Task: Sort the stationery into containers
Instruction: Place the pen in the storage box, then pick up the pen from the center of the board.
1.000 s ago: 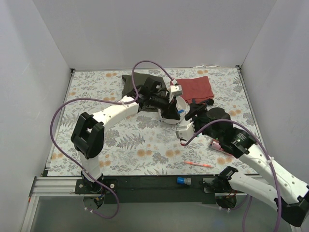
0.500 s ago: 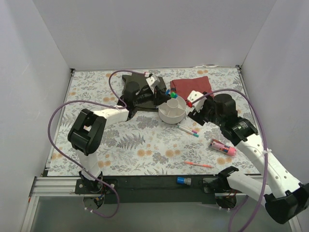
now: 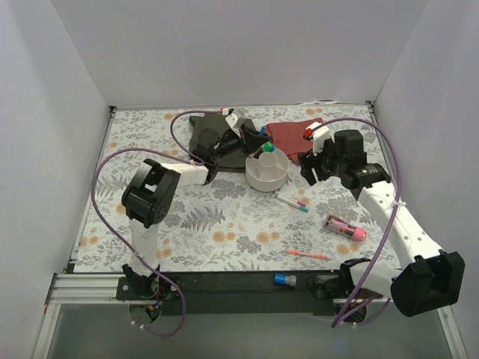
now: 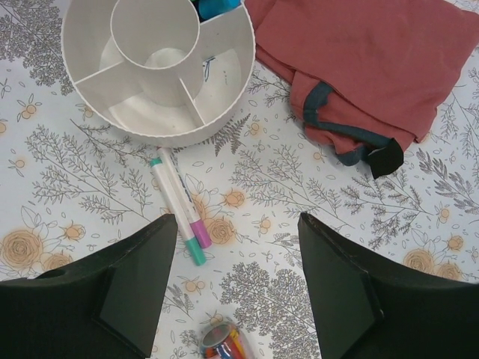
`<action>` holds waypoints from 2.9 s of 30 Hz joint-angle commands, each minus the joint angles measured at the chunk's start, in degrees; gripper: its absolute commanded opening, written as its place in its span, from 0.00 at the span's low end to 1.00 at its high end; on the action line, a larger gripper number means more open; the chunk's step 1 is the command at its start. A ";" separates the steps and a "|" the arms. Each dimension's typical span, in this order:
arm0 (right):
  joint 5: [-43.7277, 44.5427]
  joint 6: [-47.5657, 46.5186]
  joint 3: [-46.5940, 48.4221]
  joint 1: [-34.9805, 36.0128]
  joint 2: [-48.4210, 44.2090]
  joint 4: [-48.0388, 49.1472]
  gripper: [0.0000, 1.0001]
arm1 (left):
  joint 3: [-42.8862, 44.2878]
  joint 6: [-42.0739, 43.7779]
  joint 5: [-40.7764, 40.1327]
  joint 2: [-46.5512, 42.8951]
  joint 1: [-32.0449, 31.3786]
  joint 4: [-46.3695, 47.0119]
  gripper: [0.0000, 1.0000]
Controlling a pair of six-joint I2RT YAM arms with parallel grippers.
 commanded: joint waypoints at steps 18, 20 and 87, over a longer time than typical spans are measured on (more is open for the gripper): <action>-5.40 -3.29 2.60 -5.13 2.67 3.63 0.73 | -0.70 -2.05 -2.90 3.50 -1.93 6.27 0.15; -5.49 -3.47 2.34 -5.30 3.01 3.98 0.73 | -1.84 -1.79 -2.90 2.45 -1.93 5.83 0.19; -35.64 0.05 4.80 -43.18 8.29 -2.43 0.74 | 50.80 67.91 1.93 21.78 -25.13 -98.94 0.36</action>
